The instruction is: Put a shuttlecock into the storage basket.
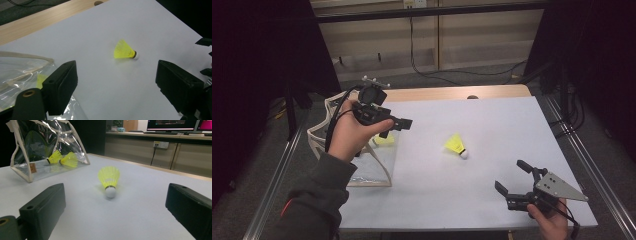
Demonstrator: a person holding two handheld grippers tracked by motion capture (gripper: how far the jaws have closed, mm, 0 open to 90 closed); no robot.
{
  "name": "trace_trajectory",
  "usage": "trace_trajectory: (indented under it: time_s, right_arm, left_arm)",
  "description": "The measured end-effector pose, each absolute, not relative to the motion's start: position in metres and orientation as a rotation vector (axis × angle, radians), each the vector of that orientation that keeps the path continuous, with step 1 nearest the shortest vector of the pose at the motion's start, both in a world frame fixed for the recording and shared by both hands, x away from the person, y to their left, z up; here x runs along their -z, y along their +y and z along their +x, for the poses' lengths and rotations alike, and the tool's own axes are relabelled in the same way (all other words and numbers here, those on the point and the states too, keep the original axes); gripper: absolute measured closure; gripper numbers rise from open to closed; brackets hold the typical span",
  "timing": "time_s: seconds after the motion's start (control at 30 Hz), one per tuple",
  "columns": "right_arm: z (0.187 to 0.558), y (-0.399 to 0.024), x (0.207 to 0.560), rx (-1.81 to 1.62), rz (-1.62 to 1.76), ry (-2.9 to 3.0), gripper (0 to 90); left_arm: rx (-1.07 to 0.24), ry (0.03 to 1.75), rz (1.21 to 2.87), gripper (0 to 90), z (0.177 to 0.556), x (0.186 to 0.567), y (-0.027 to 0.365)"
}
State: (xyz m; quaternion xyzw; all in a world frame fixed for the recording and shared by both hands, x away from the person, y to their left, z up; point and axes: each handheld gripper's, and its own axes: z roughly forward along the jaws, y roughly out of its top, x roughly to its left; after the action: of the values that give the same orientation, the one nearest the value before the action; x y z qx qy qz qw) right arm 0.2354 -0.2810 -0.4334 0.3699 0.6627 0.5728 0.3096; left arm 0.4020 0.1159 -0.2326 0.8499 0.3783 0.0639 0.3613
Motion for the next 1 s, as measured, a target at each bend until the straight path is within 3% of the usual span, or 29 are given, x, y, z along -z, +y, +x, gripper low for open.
trace_trajectory:
  time_s: [1.0]
  right_arm:
    - [0.236,-0.280,0.433,-1.510,0.974,1.758,2.6]
  left_arm:
    - [-0.111,0.921,2.203,16.9,0.397,0.258,0.090]
